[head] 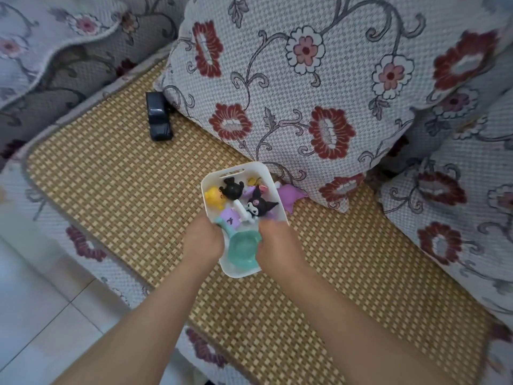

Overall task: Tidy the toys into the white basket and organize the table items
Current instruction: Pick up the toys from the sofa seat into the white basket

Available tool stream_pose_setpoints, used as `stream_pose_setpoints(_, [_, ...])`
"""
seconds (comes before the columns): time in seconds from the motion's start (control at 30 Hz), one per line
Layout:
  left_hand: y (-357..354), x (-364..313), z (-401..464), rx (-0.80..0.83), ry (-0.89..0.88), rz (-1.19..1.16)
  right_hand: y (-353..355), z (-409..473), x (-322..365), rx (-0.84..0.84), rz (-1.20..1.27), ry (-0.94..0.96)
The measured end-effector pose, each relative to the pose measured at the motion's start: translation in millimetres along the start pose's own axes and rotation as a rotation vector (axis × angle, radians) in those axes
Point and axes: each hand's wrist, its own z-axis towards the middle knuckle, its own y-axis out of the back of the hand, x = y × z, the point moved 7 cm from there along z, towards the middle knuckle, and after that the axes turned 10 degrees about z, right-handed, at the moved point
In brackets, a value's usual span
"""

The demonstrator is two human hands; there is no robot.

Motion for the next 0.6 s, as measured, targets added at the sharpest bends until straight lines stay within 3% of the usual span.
stream_pose_setpoints(0.17, [-2.6,16.2,6.1,0.008,-0.002,0.051,-11.1,-0.1,10.7,0.092,-0.030,-0.092])
stream_pose_setpoints(0.37, [4.4,29.3,11.4,-0.031,-0.009,0.072,-22.4,6.5,26.6,0.183,-0.094,-0.002])
stream_pose_setpoints(0.47, [12.8,31.4,16.8,-0.042,-0.002,0.057,-11.6,15.8,33.7,0.088,-0.101,0.113])
stream_pose_setpoints(0.6, [18.0,44.0,32.8,-0.052,0.028,0.049,25.1,40.2,21.4,-0.201,0.068,0.161])
